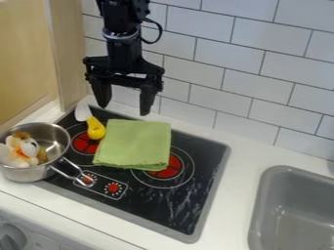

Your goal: Take out the fluffy from the silver pan and put it on the upper right side of the stove

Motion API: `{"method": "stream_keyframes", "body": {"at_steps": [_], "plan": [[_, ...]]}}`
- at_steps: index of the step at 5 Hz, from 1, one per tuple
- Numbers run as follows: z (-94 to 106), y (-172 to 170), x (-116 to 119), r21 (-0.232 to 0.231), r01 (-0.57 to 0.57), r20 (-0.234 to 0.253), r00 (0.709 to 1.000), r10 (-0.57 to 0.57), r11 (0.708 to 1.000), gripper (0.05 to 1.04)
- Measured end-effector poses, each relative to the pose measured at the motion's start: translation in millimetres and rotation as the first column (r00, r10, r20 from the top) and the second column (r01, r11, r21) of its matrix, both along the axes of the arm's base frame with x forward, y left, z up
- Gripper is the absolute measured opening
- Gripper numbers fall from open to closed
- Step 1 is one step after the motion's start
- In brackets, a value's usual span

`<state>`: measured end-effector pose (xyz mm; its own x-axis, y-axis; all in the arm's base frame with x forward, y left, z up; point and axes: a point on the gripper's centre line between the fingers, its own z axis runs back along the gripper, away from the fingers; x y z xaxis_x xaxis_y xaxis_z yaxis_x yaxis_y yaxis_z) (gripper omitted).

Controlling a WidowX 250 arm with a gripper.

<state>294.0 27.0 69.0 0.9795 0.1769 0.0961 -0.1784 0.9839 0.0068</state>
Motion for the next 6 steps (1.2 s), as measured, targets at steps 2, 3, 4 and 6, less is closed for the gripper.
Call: {"method": "stream_keyframes", "body": {"at_steps": [2,3,4,6], "plan": [[-8.3,4.5,-17.0,-0.006,-0.012,-0.070,0.997,0.012,1.000,0.998],[16.4,22.3,-27.8,0.000,-0.079,0.004,0.997,0.079,0.997,0.998],[24.1,36.6,-42.1,0.019,-0.122,0.015,0.992,0.122,0.992,0.998],[25.8,77.8,-59.7,0.048,-0.224,0.044,0.974,0.222,0.973,0.998]]}}
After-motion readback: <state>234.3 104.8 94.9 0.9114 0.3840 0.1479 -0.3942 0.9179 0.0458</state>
